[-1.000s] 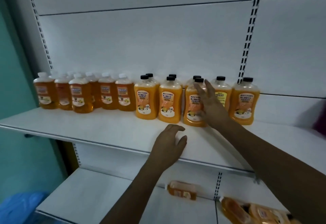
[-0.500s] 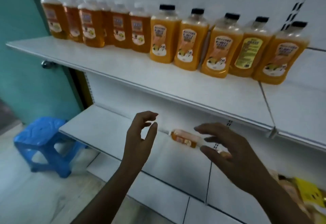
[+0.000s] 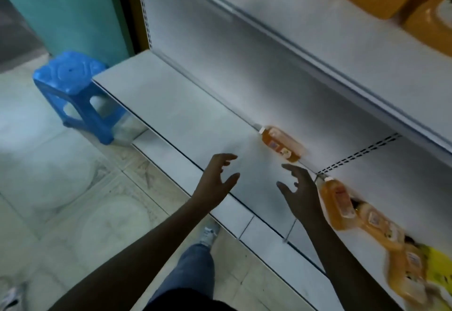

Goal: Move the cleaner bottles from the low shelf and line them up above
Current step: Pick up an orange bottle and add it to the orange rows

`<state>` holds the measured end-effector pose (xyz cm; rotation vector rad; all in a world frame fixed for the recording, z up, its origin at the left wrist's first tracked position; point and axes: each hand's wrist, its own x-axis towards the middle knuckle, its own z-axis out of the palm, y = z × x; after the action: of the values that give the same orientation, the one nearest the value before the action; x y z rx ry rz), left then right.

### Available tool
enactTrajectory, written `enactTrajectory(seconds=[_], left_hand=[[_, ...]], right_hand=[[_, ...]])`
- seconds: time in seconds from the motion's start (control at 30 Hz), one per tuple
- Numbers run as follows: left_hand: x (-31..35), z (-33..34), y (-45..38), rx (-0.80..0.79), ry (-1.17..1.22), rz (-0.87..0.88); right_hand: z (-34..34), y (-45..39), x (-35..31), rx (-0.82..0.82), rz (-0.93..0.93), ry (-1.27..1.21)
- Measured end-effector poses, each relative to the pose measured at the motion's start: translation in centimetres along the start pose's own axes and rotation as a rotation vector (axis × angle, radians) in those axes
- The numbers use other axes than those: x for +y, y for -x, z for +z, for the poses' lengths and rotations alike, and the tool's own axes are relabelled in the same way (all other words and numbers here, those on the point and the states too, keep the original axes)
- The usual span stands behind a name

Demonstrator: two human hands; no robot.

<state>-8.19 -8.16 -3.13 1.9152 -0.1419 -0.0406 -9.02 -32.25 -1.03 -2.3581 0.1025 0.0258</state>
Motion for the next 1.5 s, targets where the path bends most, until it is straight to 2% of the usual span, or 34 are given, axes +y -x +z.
enactTrajectory(seconds=[0.13,0.23,0.33,0.4,0.53,0.63,0.73,0.83,0.93,1.03,1.13,1.23,1.33,1.4,1.5], left_hand=[[-2.6,4.8,-7.3,-0.092,-0.142,-0.057],[-3.5,9.6,-12.7,-0.242,-0.312,-0.093],[-4.1,13.2,-17.3,-0.327,-0.662,0.085],[-4.9,14.2,-19.7,-0.323,-0.833,0.199],[-5.8,14.7,-23.1,-0.326,-0.874,0.306],[-5.6,13.8,-23.0,-0.359,-0.793,0.283],[-5.4,12.7,-20.6,-0.375,-0.671,0.212],[-4.6,10.5,-17.2,-0.49,-0.594,0.169],[-2.3,7.5,-13.4,-0.593,-0.663,0.204],[0.4,5.3,-9.6,-0.636,-0.688,0.262],[5.3,2.9,-5.1,-0.529,-0.577,0.287],[11.0,0.0,-0.4,-0.338,-0.274,0.267],[15.5,-4.1,4.5,-0.173,0.066,0.242],[17.0,-6.5,8.5,-0.091,0.145,0.27],[17.4,-8.0,14.8,-0.082,0.161,0.282]], right_hand=[[2.1,-8.1,3.0,0.012,0.057,0.225],[3.0,-11.9,4.6,-0.155,0.125,0.476],[2.8,-14.2,6.4,-0.306,0.124,0.719],[2.6,-15.4,7.3,-0.267,0.068,0.803],[2.0,-17.4,8.6,-0.21,0.026,0.863],[1.5,-16.8,7.8,-0.177,0.055,0.709],[1.1,-14.9,7.4,-0.205,0.125,0.678],[1.7,-11.8,7.3,-0.25,0.151,0.527],[2.7,-6.9,6.5,-0.337,0.089,0.454],[3.3,-1.4,5.2,-0.273,0.036,0.279],[1.9,3.6,2.3,-0.175,0.009,0.077],[-0.4,8.4,-1.6,-0.127,-0.034,-0.142],[-2.6,12.8,-5.7,-0.091,-0.08,-0.255],[-4.2,15.5,-8.5,-0.056,-0.106,-0.324],[-6.3,18.4,-12.6,0.022,-0.14,-0.438]])
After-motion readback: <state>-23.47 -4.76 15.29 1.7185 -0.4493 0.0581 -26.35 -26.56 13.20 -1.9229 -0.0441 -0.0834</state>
